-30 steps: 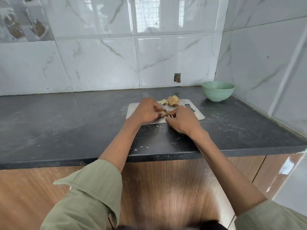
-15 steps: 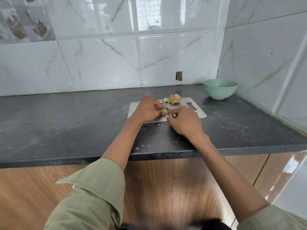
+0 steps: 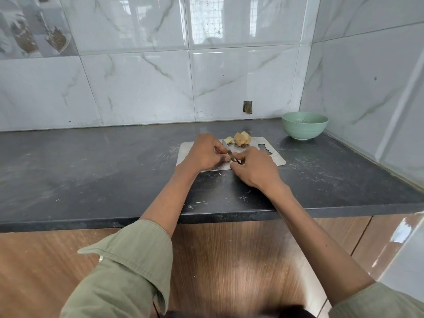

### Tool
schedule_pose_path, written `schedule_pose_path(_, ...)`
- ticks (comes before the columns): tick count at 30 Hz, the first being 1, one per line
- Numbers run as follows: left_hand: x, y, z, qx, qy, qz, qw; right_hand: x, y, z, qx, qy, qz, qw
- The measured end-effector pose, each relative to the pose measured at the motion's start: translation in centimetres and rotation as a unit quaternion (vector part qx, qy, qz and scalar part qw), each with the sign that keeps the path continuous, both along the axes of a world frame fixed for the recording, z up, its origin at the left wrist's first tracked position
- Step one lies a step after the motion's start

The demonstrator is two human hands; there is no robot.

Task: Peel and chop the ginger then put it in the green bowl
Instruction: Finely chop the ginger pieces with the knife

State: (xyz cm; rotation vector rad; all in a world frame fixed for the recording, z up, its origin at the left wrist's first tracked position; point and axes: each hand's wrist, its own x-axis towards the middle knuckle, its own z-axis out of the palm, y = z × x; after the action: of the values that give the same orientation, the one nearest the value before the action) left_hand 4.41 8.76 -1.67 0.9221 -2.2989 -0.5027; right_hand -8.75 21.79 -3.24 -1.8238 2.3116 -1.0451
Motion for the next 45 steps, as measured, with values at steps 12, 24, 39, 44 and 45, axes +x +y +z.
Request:
schedule_pose_path(12,0.2,-0.5,-0.2,0.003,0.015,-0.015,1.000,0.8,-0.4,-0.1,-0.013,0.021,-0.057,0.998)
schedule_pose_path(24,0.6,-0.6,0.1,0.015,-0.001,-0.012,1.000,0.9,0.8,0.3,-0.036,-0.003,-0.030,0.999)
schedule_pose_path(39,0.6,-0.3,0.2,0.007,0.002,-0.007,1.000,0.7,-0.5,0.3,0.016,0.011,-0.017,1.000)
schedule_pose_path(44,0.7,0.0,0.4,0.008,0.006,-0.012,1.000,0.5,-1.2,0.6,0.030,0.015,-0.014,0.999)
schedule_pose_path(45,0.7,0.0,0.4,0.007,0.008,-0.013,1.000,0.7,-1.1,0.4,0.022,0.020,-0.019,0.999)
